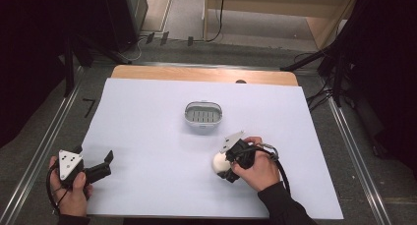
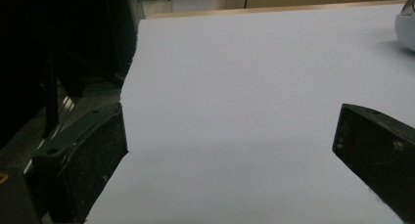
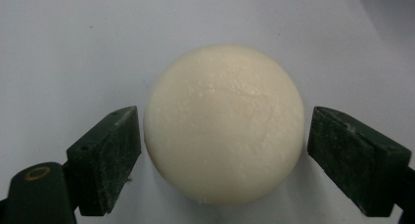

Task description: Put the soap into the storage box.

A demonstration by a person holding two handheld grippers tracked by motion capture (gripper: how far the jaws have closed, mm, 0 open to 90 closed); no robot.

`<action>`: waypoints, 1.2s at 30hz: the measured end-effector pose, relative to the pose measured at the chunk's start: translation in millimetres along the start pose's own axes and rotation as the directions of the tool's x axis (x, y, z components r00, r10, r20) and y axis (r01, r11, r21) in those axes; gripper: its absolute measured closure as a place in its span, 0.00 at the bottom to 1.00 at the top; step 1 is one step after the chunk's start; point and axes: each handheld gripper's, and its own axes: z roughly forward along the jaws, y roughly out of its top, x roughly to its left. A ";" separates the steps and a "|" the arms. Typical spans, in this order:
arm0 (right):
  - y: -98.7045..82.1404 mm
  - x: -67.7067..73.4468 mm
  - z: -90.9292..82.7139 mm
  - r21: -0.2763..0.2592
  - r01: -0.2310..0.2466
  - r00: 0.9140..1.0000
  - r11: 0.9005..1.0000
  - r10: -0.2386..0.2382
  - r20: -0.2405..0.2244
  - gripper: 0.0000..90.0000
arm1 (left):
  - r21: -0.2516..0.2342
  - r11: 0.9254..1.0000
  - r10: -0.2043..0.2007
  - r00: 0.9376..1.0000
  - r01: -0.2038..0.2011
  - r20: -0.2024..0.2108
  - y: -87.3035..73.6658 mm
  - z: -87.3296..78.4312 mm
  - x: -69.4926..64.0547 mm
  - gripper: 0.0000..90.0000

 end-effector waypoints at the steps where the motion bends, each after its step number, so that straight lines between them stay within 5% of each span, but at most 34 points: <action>1: 1.1 0.7 0.2 -0.002 0.001 1.000 1.000 -0.001 0.002 0.15 | 0.004 1.000 0.002 1.000 -0.002 -0.001 0.1 0.0 0.2 0.00; 36: 3.1 -1.3 6.5 0.024 -0.061 0.998 0.998 0.062 -0.013 0.25 | 0.002 1.000 0.005 1.000 -0.005 0.002 0.0 0.1 -0.5 0.00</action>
